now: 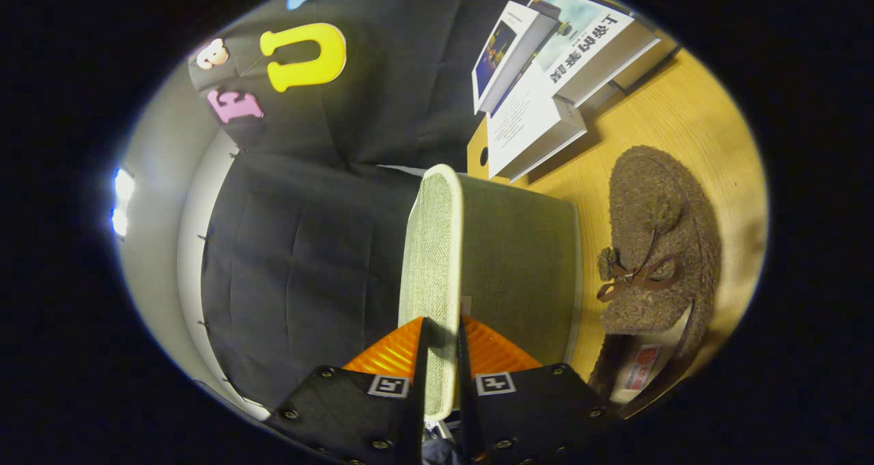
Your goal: Open the storage box then place both shoes into the box .Put the left shoe in first, then the right shoe, with the right side of both shoes facing outward in a uniform manner.
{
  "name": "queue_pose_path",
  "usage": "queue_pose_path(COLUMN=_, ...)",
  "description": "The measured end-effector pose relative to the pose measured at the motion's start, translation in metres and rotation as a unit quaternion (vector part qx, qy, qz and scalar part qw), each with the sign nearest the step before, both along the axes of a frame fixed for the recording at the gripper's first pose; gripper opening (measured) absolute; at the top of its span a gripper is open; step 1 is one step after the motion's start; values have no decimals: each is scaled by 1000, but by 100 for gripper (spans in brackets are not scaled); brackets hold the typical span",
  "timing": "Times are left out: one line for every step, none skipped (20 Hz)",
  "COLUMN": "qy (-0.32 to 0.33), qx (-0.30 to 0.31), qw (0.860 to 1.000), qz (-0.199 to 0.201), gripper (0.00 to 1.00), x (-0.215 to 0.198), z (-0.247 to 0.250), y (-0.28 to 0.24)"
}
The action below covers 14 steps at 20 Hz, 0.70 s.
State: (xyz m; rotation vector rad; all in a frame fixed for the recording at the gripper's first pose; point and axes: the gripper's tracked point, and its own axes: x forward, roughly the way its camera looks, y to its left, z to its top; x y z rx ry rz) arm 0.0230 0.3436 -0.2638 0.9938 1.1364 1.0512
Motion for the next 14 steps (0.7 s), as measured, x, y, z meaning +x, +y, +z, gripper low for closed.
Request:
queue_pose_path(qy=1, qx=2, qw=1000, qz=-2, gripper=14, x=1, z=5, y=-6)
queue_pose_path(qy=-8, qx=-3, qw=1000, qz=1, gripper=8, x=3, z=13, y=-12)
queue_pose_path(qy=-15, qx=-6, qw=1000, qz=8, gripper=7, x=0, z=15, y=-7)
queue_pose_path(qy=-19, qx=-9, qw=1000, qz=12, gripper=7, x=-2, z=20, y=-3)
queue_pose_path(qy=-27, qx=-14, qw=999, qz=14, gripper=7, x=-1, z=26, y=-3)
queue_pose_path(qy=-39, qx=-18, qw=999, qz=20, gripper=7, x=-1, z=35, y=-2)
queue_pose_path(qy=-52, qx=-23, qw=998, qz=25, gripper=8, x=0, z=43, y=0)
queue_pose_path(qy=-64, qx=-26, qw=997, qz=29, gripper=7, x=-2, z=51, y=1)
queue_pose_path(qy=-74, qx=-31, qw=996, qz=34, gripper=7, x=-1, z=58, y=4)
queue_pose_path(qy=-82, qx=-36, qw=995, qz=39, gripper=7, x=-2, z=63, y=8)
queue_pose_path(qy=-89, qx=-40, qw=994, qz=42, gripper=7, x=-2, z=69, y=10)
queue_pose_path(qy=-96, qx=-42, qw=993, qz=46, gripper=7, x=-3, z=77, y=14)
queue_pose_path(qy=-102, qx=-45, qw=993, qz=48, gripper=8, x=-2, z=86, y=18)
queue_pose_path(qy=-109, qx=-47, qw=992, qz=51, gripper=8, x=-5, z=95, y=22)
